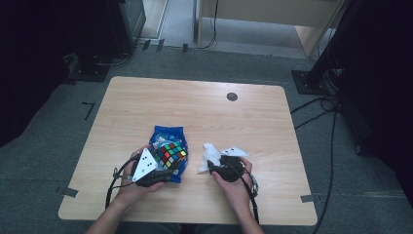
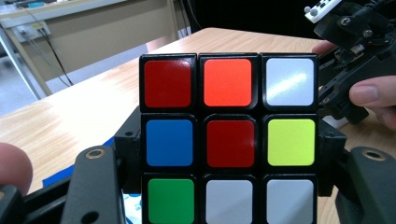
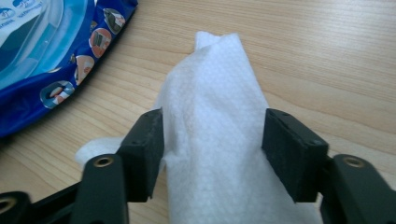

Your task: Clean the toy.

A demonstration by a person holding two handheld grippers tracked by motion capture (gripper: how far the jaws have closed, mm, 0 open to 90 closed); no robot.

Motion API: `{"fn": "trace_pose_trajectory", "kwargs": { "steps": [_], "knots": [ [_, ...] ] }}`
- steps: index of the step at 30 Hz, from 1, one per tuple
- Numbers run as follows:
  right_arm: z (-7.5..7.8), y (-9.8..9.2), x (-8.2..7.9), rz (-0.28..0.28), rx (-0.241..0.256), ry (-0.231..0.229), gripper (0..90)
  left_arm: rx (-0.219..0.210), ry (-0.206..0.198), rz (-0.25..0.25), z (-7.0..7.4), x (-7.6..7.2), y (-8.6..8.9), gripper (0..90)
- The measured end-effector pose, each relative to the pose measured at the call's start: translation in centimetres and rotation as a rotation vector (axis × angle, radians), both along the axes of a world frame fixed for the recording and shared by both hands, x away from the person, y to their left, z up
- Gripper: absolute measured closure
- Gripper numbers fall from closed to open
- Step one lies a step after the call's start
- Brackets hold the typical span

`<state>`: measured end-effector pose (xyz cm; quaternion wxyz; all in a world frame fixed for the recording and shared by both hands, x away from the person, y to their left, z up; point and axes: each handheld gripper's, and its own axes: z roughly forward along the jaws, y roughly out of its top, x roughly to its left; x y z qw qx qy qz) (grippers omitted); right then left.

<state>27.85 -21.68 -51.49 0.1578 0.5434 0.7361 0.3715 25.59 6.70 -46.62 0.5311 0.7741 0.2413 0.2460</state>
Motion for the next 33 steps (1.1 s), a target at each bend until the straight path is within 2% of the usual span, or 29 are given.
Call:
{"fn": "trace_pose_trajectory", "kwargs": {
  "steps": [4, 7, 8, 9, 10, 12, 13, 14, 16, 17, 19, 22, 23, 24, 27, 29, 33],
  "knots": [
    [-0.1, -0.3, -0.1, -0.004, -0.033, -0.024, 55.9, -0.019, 0.012, -0.007, 0.2, 0.0, 0.1, 33.9],
    [-0.2, -0.6, -0.2, -0.019, -0.063, -0.04, 73.2, -0.021, 0.027, -0.026, 0.3, 0.1, 0.1, 33.9],
    [-0.2, -0.9, -0.2, -0.024, -0.06, -0.044, 81.1, -0.024, 0.029, -0.029, 0.2, 0.1, 0.1, 33.9],
    [-0.3, -1.2, -0.1, -0.02, -0.041, -0.038, 85.0, -0.017, 0.031, -0.023, 0.1, 0.2, 0.0, 33.9],
    [-0.3, -1.6, 0.1, -0.017, 0.009, -0.019, 87.0, -0.006, 0.034, -0.016, 0.0, 0.3, -0.2, 33.9],
    [-0.2, -2.0, 0.3, -0.012, 0.038, 0.005, 88.4, 0.003, 0.041, -0.016, -0.2, 0.4, -0.4, 33.9],
    [-0.1, -2.1, 0.2, -0.005, 0.046, 0.006, 88.7, 0.002, 0.042, -0.023, -0.3, 0.3, -0.5, 33.9],
    [0.2, -2.0, 0.0, 0.012, 0.077, -0.003, 88.8, 0.008, 0.041, -0.029, -0.3, 0.3, -0.6, 33.9],
    [1.2, -1.8, -0.6, 0.047, 0.145, -0.044, 88.8, 0.014, 0.044, -0.023, -0.3, 0.3, -0.8, 33.9],
    [1.8, -1.6, -0.8, 0.06, 0.163, -0.066, 88.9, 0.008, 0.051, -0.025, -0.4, 0.4, -0.9, 33.9],
    [3.7, -0.9, -1.5, 0.102, 0.24, -0.129, 88.9, 0.014, 0.053, -0.032, -0.4, 0.4, -1.1, 33.9],
    [6.2, 0.3, -2.6, 0.176, 0.301, -0.21, 88.9, 0.027, 0.05, -0.029, -0.5, 0.2, -1.6, 33.9],
    [6.7, 0.6, -2.9, 0.193, 0.308, -0.219, 88.9, 0.035, 0.046, -0.036, -0.5, 0.1, -1.8, 33.9],
    [7.4, 1.1, -3.2, 0.221, 0.338, -0.231, 88.9, 0.044, 0.042, -0.043, -0.6, 0.0, -2.0, 33.9],
    [8.3, 2.1, -3.8, 0.272, 0.383, -0.234, 88.9, 0.056, 0.038, -0.055, -0.6, -0.3, -2.5, 33.9],
    [8.2, 2.4, -3.8, 0.284, 0.419, -0.207, 88.9, 0.057, 0.027, -0.076, -0.5, -0.6, -2.8, 33.9],
    [8.1, 2.9, -4.0, 0.299, 0.439, -0.186, 88.9, 0.062, 0.02, -0.077, -0.4, -0.9, -3.2, 33.9]
  ]
}}
